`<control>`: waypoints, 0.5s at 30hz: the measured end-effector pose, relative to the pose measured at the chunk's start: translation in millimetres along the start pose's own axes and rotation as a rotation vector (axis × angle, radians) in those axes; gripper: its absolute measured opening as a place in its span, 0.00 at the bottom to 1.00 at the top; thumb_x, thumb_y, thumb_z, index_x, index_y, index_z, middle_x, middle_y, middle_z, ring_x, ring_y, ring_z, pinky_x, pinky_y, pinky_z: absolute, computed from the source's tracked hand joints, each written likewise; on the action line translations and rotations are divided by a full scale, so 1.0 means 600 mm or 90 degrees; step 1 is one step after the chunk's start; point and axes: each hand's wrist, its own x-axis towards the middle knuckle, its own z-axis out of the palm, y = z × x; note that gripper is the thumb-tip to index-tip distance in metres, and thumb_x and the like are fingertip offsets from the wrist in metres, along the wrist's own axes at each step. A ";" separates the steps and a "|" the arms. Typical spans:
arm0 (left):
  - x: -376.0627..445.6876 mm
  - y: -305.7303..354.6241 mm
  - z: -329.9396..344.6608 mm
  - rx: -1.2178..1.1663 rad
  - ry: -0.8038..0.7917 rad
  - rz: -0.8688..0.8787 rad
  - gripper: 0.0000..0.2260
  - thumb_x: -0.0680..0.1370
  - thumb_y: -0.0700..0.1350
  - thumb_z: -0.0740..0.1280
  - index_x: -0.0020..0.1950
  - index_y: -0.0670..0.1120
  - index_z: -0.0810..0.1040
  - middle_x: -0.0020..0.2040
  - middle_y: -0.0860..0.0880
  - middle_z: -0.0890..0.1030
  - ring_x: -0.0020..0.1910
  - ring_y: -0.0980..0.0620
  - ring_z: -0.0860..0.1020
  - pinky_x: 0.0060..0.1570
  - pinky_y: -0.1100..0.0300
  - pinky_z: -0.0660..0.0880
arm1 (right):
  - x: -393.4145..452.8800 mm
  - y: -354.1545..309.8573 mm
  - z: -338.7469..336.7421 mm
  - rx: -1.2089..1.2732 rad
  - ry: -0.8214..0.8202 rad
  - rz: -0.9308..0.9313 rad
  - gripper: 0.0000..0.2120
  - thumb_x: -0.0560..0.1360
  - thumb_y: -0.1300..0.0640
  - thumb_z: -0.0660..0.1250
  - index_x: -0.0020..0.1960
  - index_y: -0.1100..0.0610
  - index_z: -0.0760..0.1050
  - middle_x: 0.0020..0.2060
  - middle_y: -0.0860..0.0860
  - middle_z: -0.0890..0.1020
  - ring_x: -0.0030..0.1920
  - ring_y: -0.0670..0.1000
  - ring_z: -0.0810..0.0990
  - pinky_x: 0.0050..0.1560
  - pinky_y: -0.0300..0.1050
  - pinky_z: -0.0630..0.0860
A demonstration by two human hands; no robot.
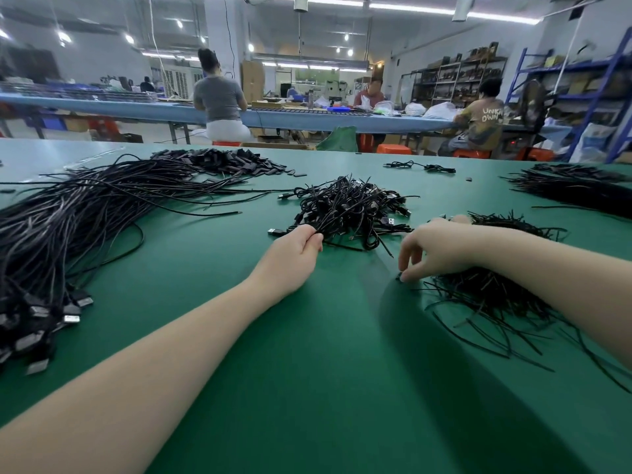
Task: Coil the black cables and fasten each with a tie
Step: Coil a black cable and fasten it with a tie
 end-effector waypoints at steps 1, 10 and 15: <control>-0.001 0.001 -0.001 0.005 -0.003 -0.002 0.11 0.82 0.47 0.57 0.43 0.44 0.71 0.30 0.52 0.69 0.30 0.51 0.66 0.36 0.56 0.66 | -0.004 -0.005 -0.005 -0.003 0.016 -0.003 0.10 0.71 0.36 0.67 0.47 0.40 0.76 0.44 0.37 0.78 0.48 0.43 0.76 0.48 0.45 0.66; -0.004 0.012 -0.002 0.073 -0.042 0.026 0.13 0.83 0.48 0.56 0.45 0.39 0.71 0.31 0.51 0.69 0.32 0.50 0.67 0.41 0.49 0.70 | -0.175 0.053 0.006 0.207 0.327 0.216 0.21 0.66 0.32 0.64 0.45 0.48 0.68 0.42 0.44 0.76 0.41 0.46 0.75 0.40 0.46 0.73; -0.003 0.012 0.000 0.103 -0.049 0.031 0.14 0.82 0.49 0.55 0.46 0.40 0.71 0.31 0.51 0.70 0.33 0.48 0.68 0.42 0.50 0.71 | -0.294 0.095 0.169 0.389 0.248 0.486 0.48 0.57 0.40 0.76 0.71 0.57 0.63 0.65 0.61 0.72 0.64 0.64 0.70 0.66 0.67 0.66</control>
